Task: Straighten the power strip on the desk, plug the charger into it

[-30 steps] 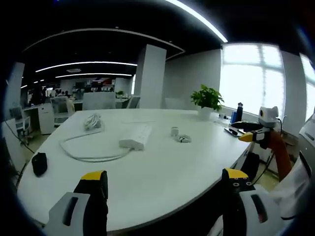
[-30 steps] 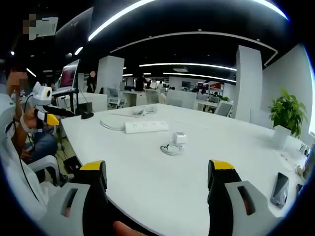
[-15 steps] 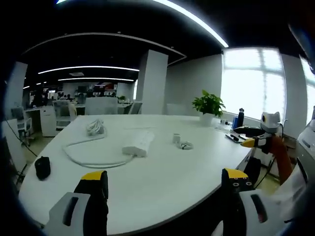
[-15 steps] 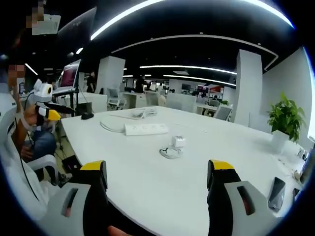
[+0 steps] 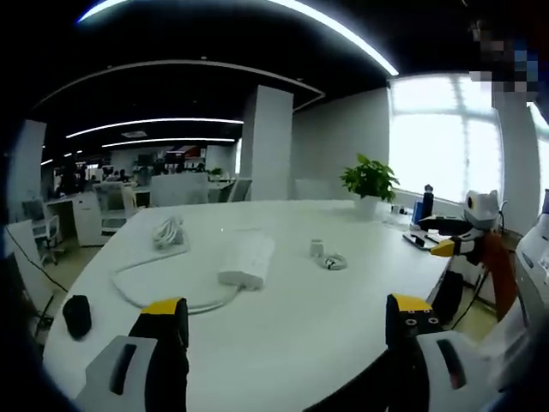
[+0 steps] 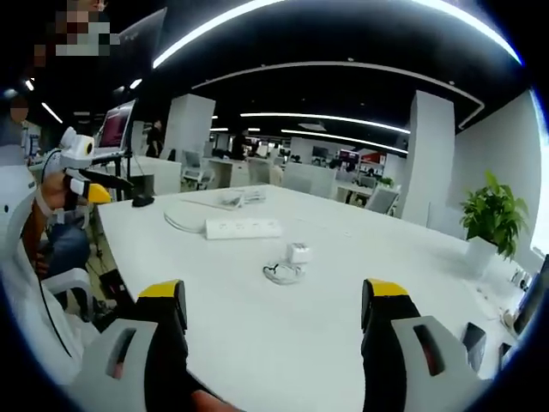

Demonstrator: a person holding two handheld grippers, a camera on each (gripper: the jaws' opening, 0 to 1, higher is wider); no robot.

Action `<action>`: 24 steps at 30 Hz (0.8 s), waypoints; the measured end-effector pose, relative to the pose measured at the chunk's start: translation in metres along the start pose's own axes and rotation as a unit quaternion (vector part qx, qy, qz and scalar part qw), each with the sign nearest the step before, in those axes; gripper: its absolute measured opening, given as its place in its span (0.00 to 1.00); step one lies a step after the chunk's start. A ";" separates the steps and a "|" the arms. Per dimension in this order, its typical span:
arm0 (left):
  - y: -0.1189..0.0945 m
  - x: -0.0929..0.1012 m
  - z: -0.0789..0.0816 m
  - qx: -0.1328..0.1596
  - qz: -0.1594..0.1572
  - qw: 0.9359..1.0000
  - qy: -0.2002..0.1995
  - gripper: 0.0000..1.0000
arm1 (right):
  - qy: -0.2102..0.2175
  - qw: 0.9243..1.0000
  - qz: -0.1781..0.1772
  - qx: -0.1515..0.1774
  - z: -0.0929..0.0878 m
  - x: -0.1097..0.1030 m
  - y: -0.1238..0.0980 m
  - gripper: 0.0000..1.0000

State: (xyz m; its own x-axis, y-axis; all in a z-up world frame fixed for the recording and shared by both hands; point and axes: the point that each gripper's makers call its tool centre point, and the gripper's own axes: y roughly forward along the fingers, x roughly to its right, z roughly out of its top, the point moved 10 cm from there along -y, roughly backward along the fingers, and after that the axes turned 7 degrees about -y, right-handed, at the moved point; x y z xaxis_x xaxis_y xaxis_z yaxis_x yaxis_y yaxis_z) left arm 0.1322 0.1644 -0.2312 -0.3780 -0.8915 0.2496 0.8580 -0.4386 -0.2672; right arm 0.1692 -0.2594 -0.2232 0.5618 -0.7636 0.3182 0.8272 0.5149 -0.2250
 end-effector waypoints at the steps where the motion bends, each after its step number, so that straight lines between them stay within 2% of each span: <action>1: 0.002 -0.001 0.000 -0.002 0.002 1.000 0.001 0.95 | 0.000 1.000 0.001 0.000 0.000 0.001 0.002 0.82; 8: 0.013 -0.004 0.003 -0.012 0.008 1.000 -0.003 0.95 | 0.008 1.000 0.002 -0.009 -0.003 0.009 0.011 0.81; 15: 0.026 -0.007 0.009 -0.017 0.006 1.000 -0.009 0.94 | 0.012 1.000 0.002 -0.004 0.000 0.019 0.015 0.81; 24: 0.031 -0.010 0.017 -0.004 0.003 1.000 -0.016 0.93 | -0.006 1.000 -0.003 -0.019 0.004 0.033 0.024 0.81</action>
State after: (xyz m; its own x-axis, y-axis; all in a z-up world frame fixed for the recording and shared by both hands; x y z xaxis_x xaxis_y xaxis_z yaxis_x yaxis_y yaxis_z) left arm 0.1679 0.1617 -0.2263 -0.3624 -0.8898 0.2772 0.8572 -0.4350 -0.2756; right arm 0.2075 -0.2711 -0.2140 0.5572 -0.7620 0.3300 0.8297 0.4949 -0.2580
